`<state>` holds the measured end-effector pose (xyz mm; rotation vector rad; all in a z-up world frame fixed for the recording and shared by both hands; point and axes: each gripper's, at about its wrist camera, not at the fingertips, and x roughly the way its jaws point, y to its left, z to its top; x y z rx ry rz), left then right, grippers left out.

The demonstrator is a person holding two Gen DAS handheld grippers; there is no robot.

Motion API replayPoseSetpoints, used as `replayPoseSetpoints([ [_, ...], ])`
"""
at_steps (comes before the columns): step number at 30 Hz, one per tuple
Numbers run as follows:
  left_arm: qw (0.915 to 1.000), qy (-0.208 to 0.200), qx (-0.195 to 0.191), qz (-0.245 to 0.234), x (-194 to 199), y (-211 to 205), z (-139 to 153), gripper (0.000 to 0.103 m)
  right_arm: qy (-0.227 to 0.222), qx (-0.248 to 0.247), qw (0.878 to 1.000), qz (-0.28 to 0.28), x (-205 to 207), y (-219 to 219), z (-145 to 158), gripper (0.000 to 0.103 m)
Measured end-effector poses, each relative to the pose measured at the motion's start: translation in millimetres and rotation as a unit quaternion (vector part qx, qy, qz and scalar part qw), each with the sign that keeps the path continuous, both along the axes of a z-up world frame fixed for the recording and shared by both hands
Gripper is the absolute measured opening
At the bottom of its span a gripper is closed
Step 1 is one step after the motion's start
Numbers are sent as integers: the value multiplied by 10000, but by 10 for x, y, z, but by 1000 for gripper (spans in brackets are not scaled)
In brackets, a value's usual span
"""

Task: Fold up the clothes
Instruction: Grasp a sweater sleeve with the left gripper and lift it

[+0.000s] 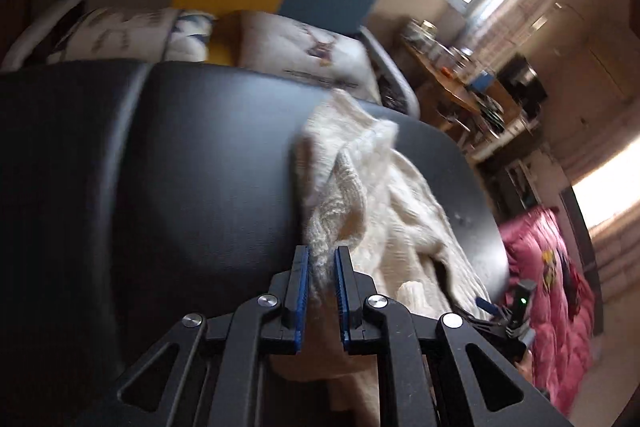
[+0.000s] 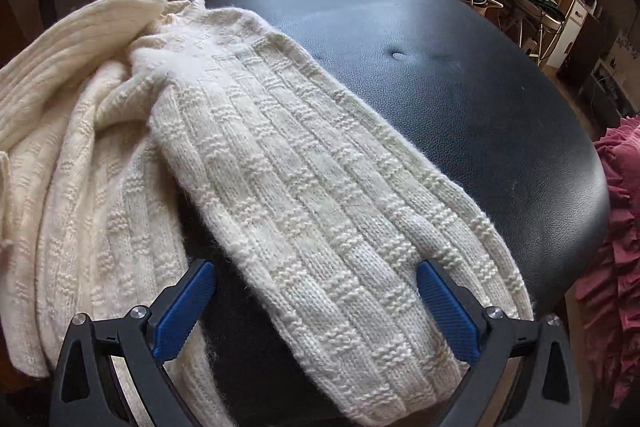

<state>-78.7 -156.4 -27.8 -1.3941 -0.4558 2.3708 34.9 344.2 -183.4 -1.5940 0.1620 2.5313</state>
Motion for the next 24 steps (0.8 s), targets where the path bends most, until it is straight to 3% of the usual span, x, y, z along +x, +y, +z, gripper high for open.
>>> replayPoseSetpoints([
  [3, 9933, -286, -609, 938, 41, -552, -393, 14, -80, 29, 9999, -87, -25, -5, -12, 103],
  [7, 9822, -1041, -329, 1529, 263, -1090, -924, 21, -133, -65, 9998, -136, -51, 17, 26, 103],
  [9, 9783, -1089, -346, 1731, 411, -1244, -1022, 23, 128, -317, 9992, -188, -28, 47, 136, 101],
  [13, 9762, -1063, 16, 1890, 701, -1390, -1039, 28, 472, -862, 9950, -152, -78, -27, 391, 101],
  [15, 9826, -648, -125, 1738, 851, -1261, -897, 31, 542, -1144, 9917, 207, -191, -220, 477, 101],
  [17, 9901, -180, -558, 1276, 959, -982, -781, 46, 425, -1304, 9890, 561, -291, -504, 461, 101],
  [19, 9929, 141, -909, 751, 1054, -669, -745, 50, 341, -1342, 9868, 843, -385, -782, 423, 101],
  [24, 9903, 30, -1383, 130, 1094, -133, -1051, 53, 160, -1334, 9822, 1315, -467, -1215, 344, 101],
])
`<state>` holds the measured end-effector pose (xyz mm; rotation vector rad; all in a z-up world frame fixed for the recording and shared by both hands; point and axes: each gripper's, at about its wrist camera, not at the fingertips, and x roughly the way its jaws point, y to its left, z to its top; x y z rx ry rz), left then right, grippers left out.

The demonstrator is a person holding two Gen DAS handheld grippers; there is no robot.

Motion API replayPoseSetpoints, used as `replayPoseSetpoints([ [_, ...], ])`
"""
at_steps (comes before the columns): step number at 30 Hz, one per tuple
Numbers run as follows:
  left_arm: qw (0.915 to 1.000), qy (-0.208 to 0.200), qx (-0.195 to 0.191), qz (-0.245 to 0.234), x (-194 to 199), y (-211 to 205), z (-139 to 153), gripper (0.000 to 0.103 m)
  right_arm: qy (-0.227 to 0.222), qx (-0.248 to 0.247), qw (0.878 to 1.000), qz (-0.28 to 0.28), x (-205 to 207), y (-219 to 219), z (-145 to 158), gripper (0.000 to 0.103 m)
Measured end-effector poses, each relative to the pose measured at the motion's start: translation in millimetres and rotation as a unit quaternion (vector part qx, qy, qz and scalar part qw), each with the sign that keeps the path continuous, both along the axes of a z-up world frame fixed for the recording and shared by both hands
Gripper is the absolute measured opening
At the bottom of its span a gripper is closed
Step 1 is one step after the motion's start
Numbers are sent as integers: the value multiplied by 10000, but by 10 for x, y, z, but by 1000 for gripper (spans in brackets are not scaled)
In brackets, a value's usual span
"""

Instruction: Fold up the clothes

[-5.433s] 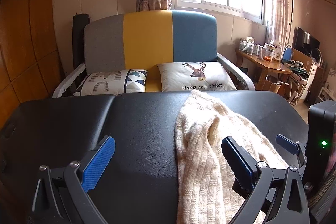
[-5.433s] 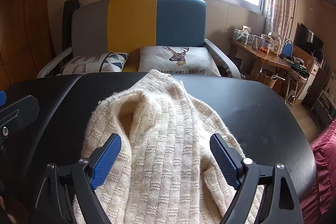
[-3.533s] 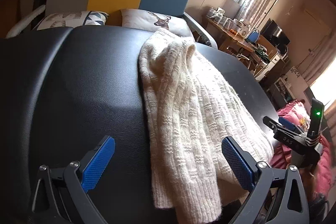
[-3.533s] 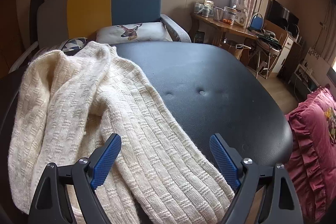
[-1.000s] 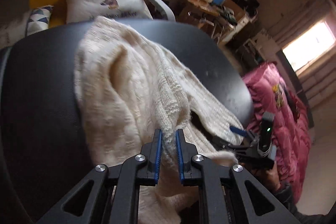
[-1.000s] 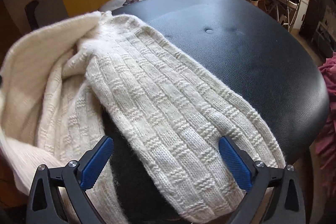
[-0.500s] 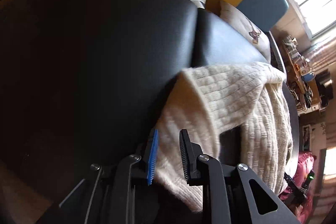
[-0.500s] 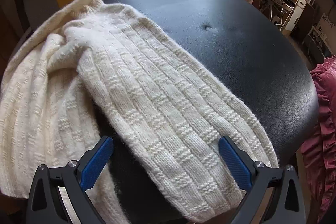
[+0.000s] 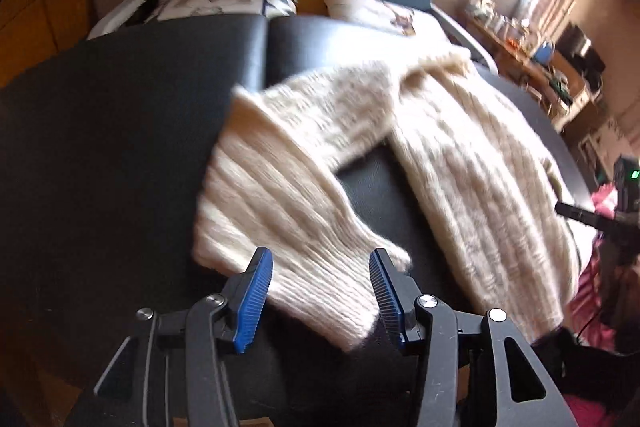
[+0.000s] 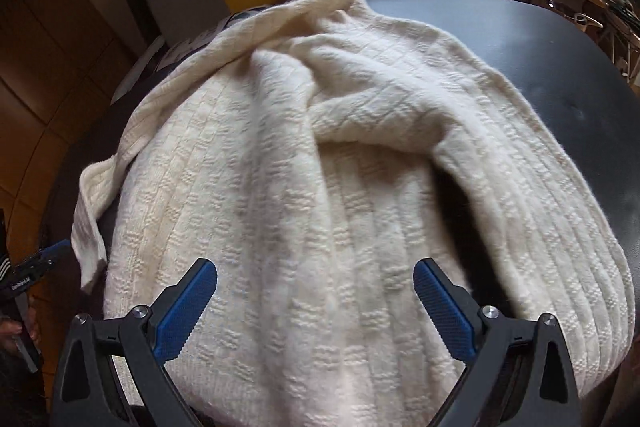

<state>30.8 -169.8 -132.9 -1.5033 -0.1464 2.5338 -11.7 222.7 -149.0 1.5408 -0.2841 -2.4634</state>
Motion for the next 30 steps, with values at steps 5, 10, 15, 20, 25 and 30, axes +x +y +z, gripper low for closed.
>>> replayPoseSetpoints([
  [5, 9992, -139, -309, 197, -105, 130, -306, 56, 3, 34, 9997, 246, 46, -125, -2, 101],
  [10, 9919, -16, 951, 836, 5, -292, -212, 12, -202, 317, 9987, 336, 44, -199, -169, 101],
  [15, 9458, 741, 2177, 2293, 216, -1401, 215, 12, -181, 783, 9952, 558, 37, -332, -216, 103],
  [20, 9095, 425, 2006, 3617, 474, -2263, 86, 17, -164, 1009, 9931, 573, 17, -380, -238, 103],
  [25, 8745, -93, 2051, 4395, 776, -2630, -170, 43, -179, 1009, 9933, 540, -14, -351, -237, 103],
  [30, 9129, -39, 1289, 3872, 816, -2296, -58, 45, -151, 1047, 9930, 519, -65, -324, -239, 103],
])
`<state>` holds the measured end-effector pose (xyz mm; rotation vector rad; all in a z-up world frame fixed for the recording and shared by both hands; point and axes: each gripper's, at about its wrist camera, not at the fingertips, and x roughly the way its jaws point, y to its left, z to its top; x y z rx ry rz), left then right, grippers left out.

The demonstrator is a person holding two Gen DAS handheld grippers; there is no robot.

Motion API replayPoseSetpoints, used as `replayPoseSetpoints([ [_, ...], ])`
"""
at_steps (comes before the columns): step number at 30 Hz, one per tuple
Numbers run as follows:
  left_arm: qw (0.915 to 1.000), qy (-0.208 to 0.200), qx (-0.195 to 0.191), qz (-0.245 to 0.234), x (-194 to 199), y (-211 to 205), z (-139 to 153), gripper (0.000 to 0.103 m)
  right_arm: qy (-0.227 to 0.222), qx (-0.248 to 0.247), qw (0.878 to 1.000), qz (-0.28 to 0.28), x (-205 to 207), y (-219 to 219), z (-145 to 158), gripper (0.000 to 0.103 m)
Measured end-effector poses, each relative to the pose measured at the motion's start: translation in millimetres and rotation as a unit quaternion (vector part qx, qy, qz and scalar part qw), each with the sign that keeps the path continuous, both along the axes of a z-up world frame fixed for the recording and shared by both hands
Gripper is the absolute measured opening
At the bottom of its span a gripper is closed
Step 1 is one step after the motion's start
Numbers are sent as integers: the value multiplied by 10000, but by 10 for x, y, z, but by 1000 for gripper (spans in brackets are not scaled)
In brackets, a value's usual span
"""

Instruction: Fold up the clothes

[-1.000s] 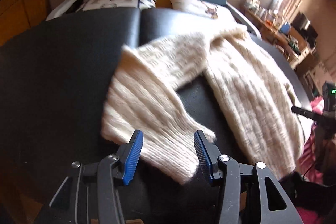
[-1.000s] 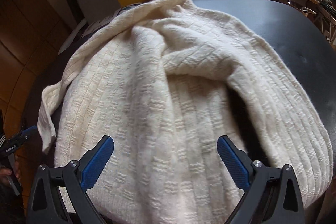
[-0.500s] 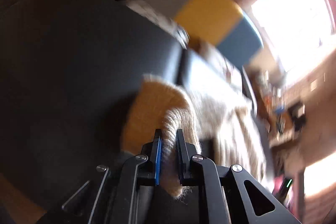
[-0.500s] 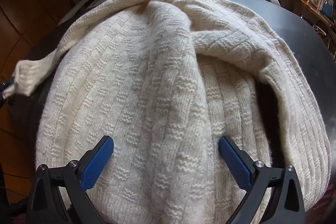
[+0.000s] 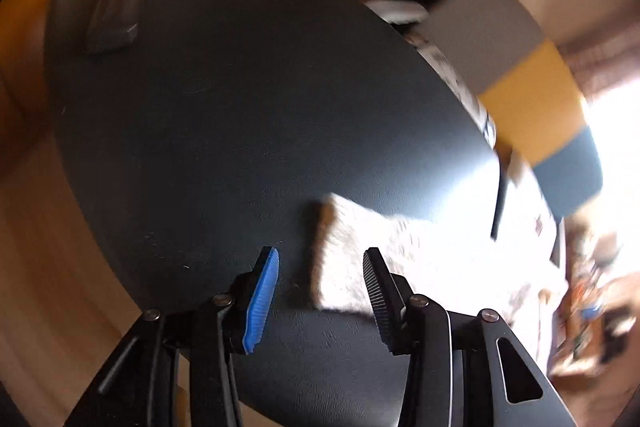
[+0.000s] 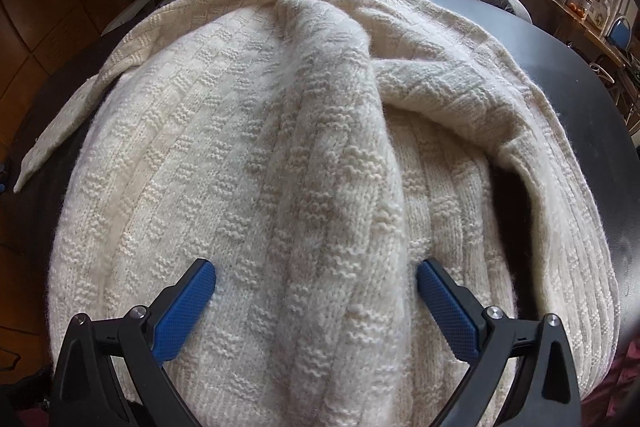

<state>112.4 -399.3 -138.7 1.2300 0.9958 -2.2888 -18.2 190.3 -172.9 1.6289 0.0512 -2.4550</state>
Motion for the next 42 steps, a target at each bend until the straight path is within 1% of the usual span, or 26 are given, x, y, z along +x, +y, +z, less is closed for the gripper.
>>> replayPoseSetpoints([
  [2, 9983, 90, -226, -535, -74, 242, 56, 46, -3, 3, 10000, 5, -17, 19, 7, 103],
  [4, 9919, 254, -408, -1172, -147, 511, 103, 50, -2, -8, 10000, 10, -28, 43, 15, 103],
  [5, 9873, 307, -492, -1479, -267, 645, 110, 50, 12, -15, 10000, 7, -33, 57, 17, 103],
  [7, 9783, 216, -779, -1905, -493, 922, 66, 50, 17, 6, 10000, 9, -40, 75, 26, 103],
  [8, 9759, 109, -878, -1994, -598, 996, 9, 50, 15, 18, 10000, 16, -44, 84, 30, 103],
  [10, 9776, -180, -859, -1911, -704, 1055, -150, 50, 5, 17, 10000, 54, -60, 112, 37, 103],
  [12, 9808, -361, -886, -1701, -897, 1021, -298, 49, -3, -13, 10000, 87, -83, 150, 44, 103],
  [13, 9819, -378, -952, -1591, -927, 998, -327, 41, -10, -26, 10000, 89, -96, 168, 50, 103],
  [16, 9846, -419, -1030, -1348, -918, 781, -353, 34, -29, -62, 9999, 156, -141, 220, 70, 103],
  [17, 9852, -457, -1043, -1284, -911, 693, -350, 34, -41, -113, 9998, 183, -164, 247, 80, 103],
  [19, 9862, -533, -1062, -1157, -897, 521, -342, 34, -78, -419, 9989, 203, -220, 344, 133, 103],
  [20, 9874, -551, -988, -1107, -885, 471, -310, 34, -64, -651, 9977, 192, -247, 425, 189, 103],
  [22, 9912, -301, -761, -1043, -815, 369, -116, 34, 55, -1014, 9948, 105, -299, 633, 349, 101],
  [24, 9899, 133, -561, -1293, -778, 542, 75, 34, 196, -1334, 9909, -62, -293, 769, 498, 101],
  [26, 9829, 491, -218, -1762, -688, 820, 185, 41, 292, -1576, 9865, -319, -303, 847, 616, 101],
  [27, 9772, 576, -58, -2044, -692, 983, 189, 44, 342, -1622, 9849, -489, -260, 878, 648, 101],
  [28, 9707, 575, 45, -2333, -897, 1185, 152, 47, 379, -1666, 9829, -683, -270, 933, 665, 101],
  [29, 9629, 524, 125, -2645, -900, 1399, 107, 48, 404, -1710, 9803, -901, -239, 1000, 684, 101],
  [30, 9555, 451, 222, -2907, -1093, 1650, 62, 48, 432, -1698, 9780, -1130, -141, 1051, 701, 101],
  [32, 9425, 322, 466, -3292, -1150, 2026, -2, 48, 482, -1531, 9746, -1562, -134, 1249, 654, 101],
  [35, 9299, 97, 638, -3622, -1277, 2515, -125, 48, 465, -1346, 9688, -2030, -115, 1582, 578, 101],
  [37, 9227, -18, 808, -3770, -1408, 2781, -178, 48, 255, -1385, 9651, -2209, -104, 1755, 475, 101],
  [39, 9191, -130, 966, -3817, -1473, 2877, -164, 48, -11, -1417, 9606, -2391, -119, 1885, 316, 101],
  [40, 9165, -154, 1026, -3862, -1375, 2853, -106, 49, -137, -1495, 9578, -2453, -151, 1948, 211, 101],
  [41, 9163, -164, 963, -3884, -1435, 2894, -126, 49, -227, -1498, 9566, -2488, -185, 1995, 124, 101],
  [42, 9160, -177, 891, -3907, -1498, 2939, -147, 49, -251, -1351, 9592, -2469, -223, 2015, 74, 101],
])
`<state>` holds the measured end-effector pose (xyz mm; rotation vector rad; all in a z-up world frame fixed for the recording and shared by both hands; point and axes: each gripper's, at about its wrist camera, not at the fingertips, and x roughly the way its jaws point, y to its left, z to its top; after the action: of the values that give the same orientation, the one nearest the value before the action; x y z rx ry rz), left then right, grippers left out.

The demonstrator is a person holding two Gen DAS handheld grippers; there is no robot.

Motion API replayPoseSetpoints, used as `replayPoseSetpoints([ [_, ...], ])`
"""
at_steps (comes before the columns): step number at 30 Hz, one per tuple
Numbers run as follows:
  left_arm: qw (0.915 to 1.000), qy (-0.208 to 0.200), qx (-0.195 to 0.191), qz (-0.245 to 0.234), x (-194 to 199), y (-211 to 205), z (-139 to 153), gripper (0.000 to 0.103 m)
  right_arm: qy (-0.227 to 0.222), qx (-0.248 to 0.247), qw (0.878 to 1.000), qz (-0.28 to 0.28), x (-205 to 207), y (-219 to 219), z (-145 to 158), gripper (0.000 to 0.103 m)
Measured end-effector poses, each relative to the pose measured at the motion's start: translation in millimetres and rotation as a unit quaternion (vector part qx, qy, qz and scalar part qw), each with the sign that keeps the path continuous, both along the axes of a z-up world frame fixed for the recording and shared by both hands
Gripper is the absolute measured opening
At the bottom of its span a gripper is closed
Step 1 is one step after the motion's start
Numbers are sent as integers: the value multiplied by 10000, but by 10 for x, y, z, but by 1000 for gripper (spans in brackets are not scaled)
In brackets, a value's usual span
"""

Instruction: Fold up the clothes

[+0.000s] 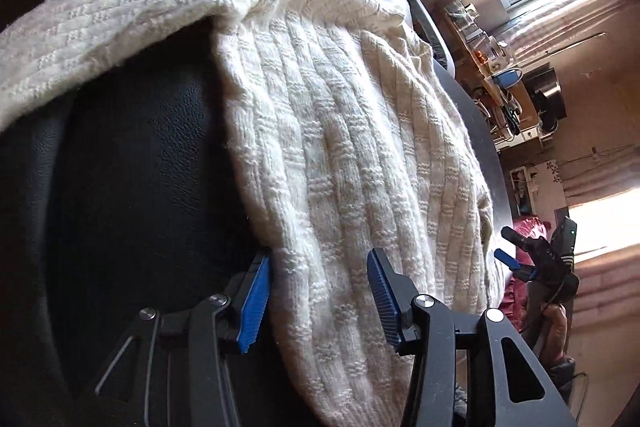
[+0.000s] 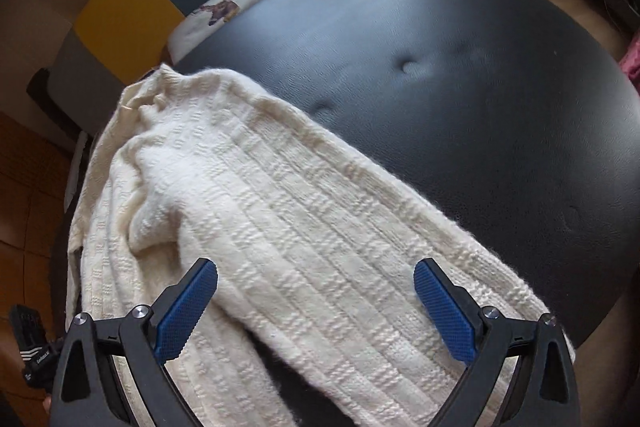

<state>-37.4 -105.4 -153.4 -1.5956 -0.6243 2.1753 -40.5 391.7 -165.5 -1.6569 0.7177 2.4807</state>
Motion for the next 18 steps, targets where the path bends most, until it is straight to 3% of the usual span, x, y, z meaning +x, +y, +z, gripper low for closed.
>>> replayPoseSetpoints([
  [2, 9997, 40, -239, -61, -113, 108, -28, 46, -51, 549, 9983, 166, -127, -38, -43, 101],
  [5, 9994, 42, -338, -58, -179, 133, -35, 46, -322, 1579, 9855, 531, -450, -158, -150, 102],
  [8, 9994, -2, -340, -8, -182, 79, -34, 44, -166, 1877, 9796, 690, -766, -154, -196, 103],
  [12, 9997, -137, -195, -25, -173, 35, -8, 44, -108, 1241, 9912, 454, -953, -1, -47, 102],
  [14, 9996, 49, -278, -48, -141, 9, 69, 44, 194, 862, 9949, 490, -843, -50, 142, 101],
  [18, 9984, 419, -343, -163, -69, -5, 207, 44, 539, 422, 9919, 1074, -380, -495, 437, 101],
])
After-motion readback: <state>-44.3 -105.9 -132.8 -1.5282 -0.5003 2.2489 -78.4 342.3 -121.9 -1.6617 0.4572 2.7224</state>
